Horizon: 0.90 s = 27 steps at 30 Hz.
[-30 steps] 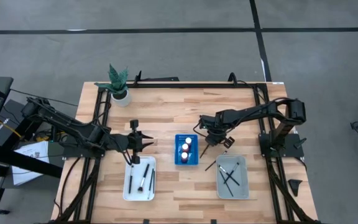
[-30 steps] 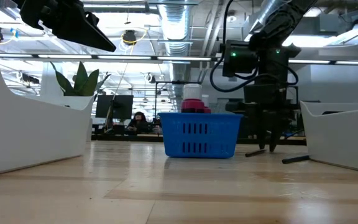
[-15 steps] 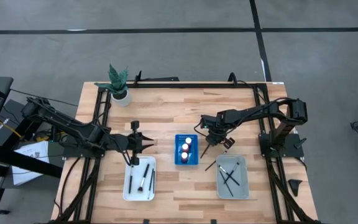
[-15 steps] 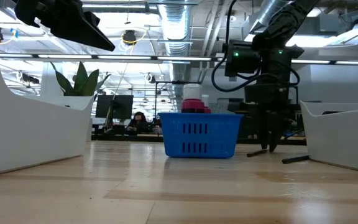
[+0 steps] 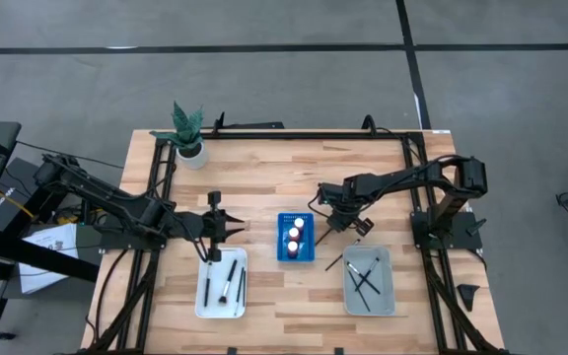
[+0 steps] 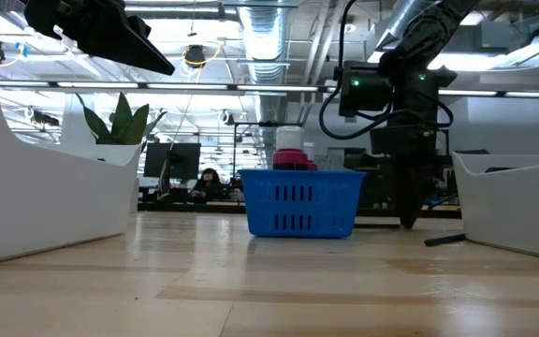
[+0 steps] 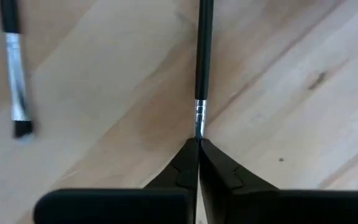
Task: Pick & Place Paint Supplies
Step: Put the liner brush into the gray bin
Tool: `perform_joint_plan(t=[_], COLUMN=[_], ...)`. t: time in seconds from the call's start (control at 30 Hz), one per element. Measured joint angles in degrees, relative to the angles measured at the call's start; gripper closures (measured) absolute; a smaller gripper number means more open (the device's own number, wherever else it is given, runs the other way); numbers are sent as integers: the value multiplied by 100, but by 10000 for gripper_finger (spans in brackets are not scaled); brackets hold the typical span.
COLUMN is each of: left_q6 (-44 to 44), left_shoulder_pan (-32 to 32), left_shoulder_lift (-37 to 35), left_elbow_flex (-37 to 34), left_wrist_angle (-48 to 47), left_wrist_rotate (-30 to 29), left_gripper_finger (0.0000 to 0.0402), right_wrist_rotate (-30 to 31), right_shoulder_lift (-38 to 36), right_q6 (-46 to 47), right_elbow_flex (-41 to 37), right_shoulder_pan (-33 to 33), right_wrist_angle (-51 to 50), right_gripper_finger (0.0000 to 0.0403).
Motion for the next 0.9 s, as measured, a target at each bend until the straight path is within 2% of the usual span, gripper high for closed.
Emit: perform_joint_plan(t=[0.3, 0.5, 0.9], left_q6=[1, 1, 9], left_shoulder_pan=[-2, 0, 0], left_shoulder_lift=[0, 0, 2], left_elbow_flex=[0, 0, 0], left_wrist_angle=[2, 7, 151], left_wrist_rotate=[0, -3, -7], left_gripper_finger=[325, 325, 325], right_wrist_rotate=[84, 243, 992], right_shoulder_lift=[-341, -921, -2057], right_q6=[153, 532, 1542], right_elbow_flex=[-67, -43, -29], right_shoulder_pan=[89, 81, 293], right_wrist_angle=[-781, -866, -1333], right_gripper_finger=[402, 402, 402])
